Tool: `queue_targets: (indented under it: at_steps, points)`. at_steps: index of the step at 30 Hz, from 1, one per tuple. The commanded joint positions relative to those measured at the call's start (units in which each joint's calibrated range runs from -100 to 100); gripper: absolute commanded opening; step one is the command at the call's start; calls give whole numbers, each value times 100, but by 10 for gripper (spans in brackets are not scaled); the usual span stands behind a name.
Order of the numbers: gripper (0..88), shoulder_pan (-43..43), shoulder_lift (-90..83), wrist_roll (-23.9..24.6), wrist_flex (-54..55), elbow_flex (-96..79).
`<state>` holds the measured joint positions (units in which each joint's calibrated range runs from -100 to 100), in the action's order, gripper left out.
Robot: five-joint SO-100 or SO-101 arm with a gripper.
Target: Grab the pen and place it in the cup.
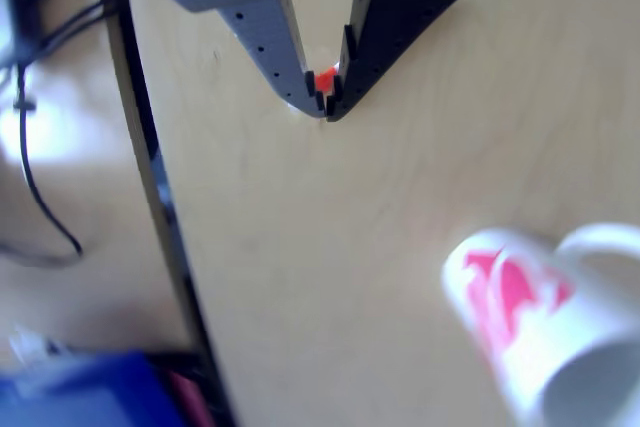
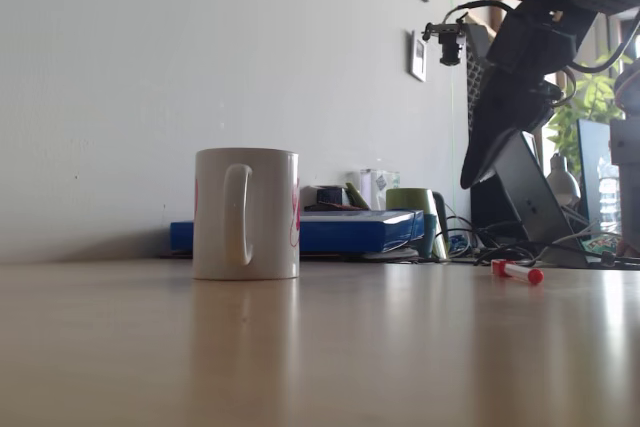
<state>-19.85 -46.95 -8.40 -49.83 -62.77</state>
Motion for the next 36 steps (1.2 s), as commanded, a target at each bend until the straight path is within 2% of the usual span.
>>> queue_targets:
  at_steps: [1, 6, 10, 13, 19, 36]
  points:
    - [14, -147, 479, 304, 15, 541]
    - [14, -113, 803, 956, -2, 532]
    - [14, -63, 836, 1071, -294, 541]
    - [16, -71, 836, 1413, -578, 604]
    - [142, -71, 836, 1828, -931, 496]
    - [152, 187, 1691, 1970, -879, 785]
